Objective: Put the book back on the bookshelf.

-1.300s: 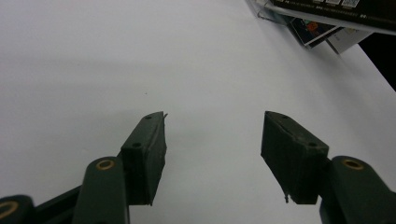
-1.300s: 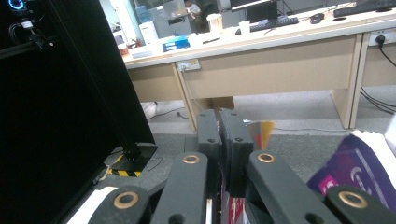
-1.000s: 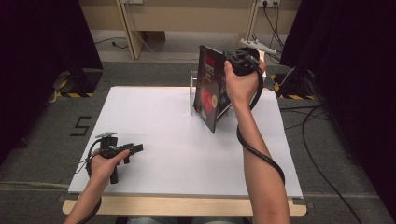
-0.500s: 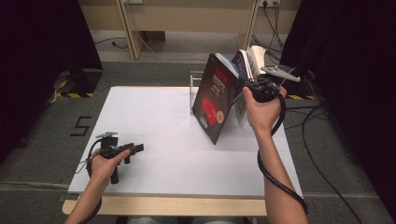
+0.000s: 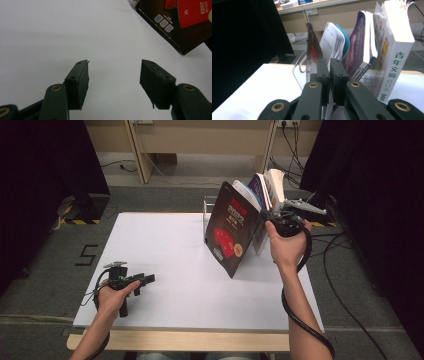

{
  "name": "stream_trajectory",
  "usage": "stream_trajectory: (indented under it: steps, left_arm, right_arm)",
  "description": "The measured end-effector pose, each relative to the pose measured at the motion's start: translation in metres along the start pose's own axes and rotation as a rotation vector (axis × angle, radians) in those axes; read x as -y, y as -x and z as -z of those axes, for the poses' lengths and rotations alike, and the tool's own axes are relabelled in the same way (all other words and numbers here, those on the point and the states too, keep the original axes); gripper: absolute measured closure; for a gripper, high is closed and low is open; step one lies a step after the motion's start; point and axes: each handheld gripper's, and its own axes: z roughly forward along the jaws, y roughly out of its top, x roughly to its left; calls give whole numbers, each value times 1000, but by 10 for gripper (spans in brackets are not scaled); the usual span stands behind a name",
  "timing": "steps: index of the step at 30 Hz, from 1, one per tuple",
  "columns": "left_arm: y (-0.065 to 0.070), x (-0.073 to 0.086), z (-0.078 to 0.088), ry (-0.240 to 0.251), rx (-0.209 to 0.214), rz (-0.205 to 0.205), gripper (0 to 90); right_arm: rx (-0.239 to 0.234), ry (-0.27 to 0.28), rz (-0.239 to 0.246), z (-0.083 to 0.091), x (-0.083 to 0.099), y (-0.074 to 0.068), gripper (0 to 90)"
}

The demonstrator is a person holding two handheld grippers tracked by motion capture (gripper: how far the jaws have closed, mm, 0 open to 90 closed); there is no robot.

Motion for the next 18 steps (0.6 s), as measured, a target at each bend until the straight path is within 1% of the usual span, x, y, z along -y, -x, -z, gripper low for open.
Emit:
stream_trajectory:
  steps: [4,10,14,16,18]
  left_arm:
    - [0,0,0,1,0,-1,390]
    - [0,0,-1,0,0,-1,391]
    - [1,0,-1,-2,0,-3,391]
    - [1,0,-1,-3,0,-3,391]
    - [1,0,-2,-3,0,-2,390]
  right_arm:
    - [4,-3,-7,1,0,3,817]
    - [33,-14,-10,0,1,9,721]
    - [42,-28,-26,-3,3,14,663]
    - [55,-38,-29,-5,4,16,655]
    - [56,-55,-42,-8,5,18,644]
